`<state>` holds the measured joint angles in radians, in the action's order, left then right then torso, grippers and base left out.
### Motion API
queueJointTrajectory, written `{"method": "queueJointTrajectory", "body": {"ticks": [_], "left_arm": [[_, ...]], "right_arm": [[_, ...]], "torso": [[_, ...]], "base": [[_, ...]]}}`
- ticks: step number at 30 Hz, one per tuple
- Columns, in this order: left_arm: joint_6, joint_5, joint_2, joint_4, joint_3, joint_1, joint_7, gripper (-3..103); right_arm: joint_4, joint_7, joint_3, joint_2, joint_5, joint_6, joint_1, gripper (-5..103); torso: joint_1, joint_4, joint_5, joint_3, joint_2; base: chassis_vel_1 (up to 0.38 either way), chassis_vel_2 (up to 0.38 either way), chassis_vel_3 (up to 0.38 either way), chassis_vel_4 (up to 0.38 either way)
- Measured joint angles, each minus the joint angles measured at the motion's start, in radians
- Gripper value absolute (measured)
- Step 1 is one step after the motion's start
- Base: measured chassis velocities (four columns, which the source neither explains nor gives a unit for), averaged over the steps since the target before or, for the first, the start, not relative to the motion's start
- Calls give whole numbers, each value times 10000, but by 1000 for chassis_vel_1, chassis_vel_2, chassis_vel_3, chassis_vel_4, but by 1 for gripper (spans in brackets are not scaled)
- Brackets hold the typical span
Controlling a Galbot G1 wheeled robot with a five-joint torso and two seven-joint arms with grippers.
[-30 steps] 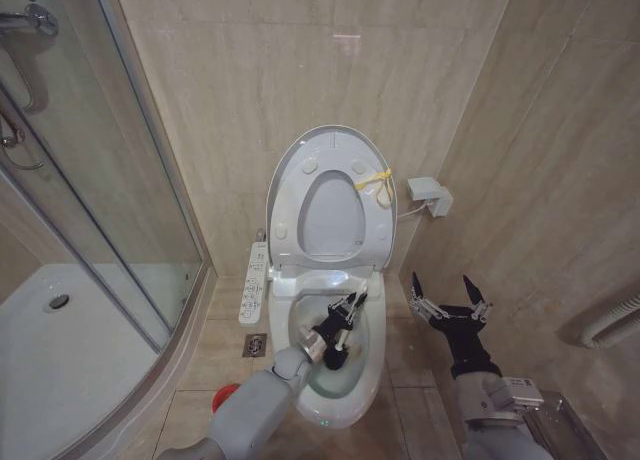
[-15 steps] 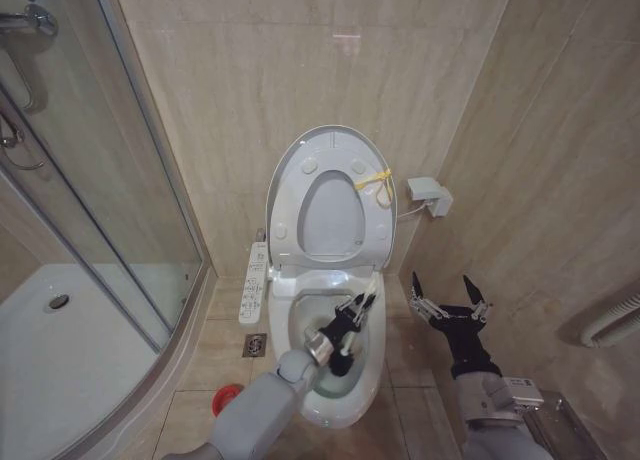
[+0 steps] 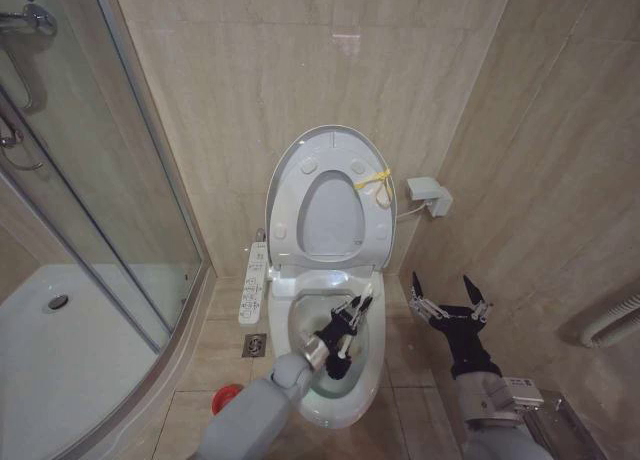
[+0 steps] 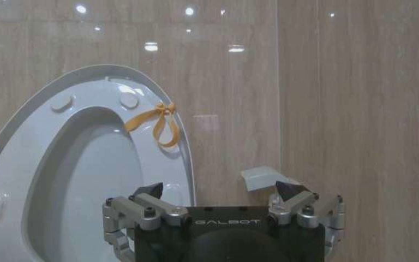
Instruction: Open the toilet lid, clean the toilet bowl with a toilet brush, close the toilet lid, and flush.
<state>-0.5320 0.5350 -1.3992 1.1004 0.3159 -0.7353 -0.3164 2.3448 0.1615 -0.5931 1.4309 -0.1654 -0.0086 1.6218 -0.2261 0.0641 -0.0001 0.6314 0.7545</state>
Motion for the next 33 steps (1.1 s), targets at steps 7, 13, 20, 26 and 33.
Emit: {"method": "queueJointTrajectory", "body": {"ticks": [7,13,20,26,33], "left_arm": [[-21,-159,950,1139,-827,-1341,2,19],[-26,-235,1359,1564,-1363,-1964,-48,19],[-29,-336,1746,2144,-1755,-2784,-127,19],[-84,-437,1863,2251,-1872,-3139,-291,19],[-124,-461,1672,2197,-1841,-2724,-326,19]], "right_arm": [[0,0,0,0,0,0,0,100],[0,0,0,0,0,0,0,100],[0,0,0,0,0,0,0,100],[0,0,0,0,0,0,0,100],[0,0,0,0,0,0,0,100]], "torso": [[0,-4,0,0,0],[1,-1,0,0,0],[0,-1,0,0,0],[1,-3,1,0,0],[0,1,1,1,-1]], "base": [[0,0,0,0],[0,0,0,0],[0,0,0,0],[0,0,0,0],[0,0,0,0]]}}
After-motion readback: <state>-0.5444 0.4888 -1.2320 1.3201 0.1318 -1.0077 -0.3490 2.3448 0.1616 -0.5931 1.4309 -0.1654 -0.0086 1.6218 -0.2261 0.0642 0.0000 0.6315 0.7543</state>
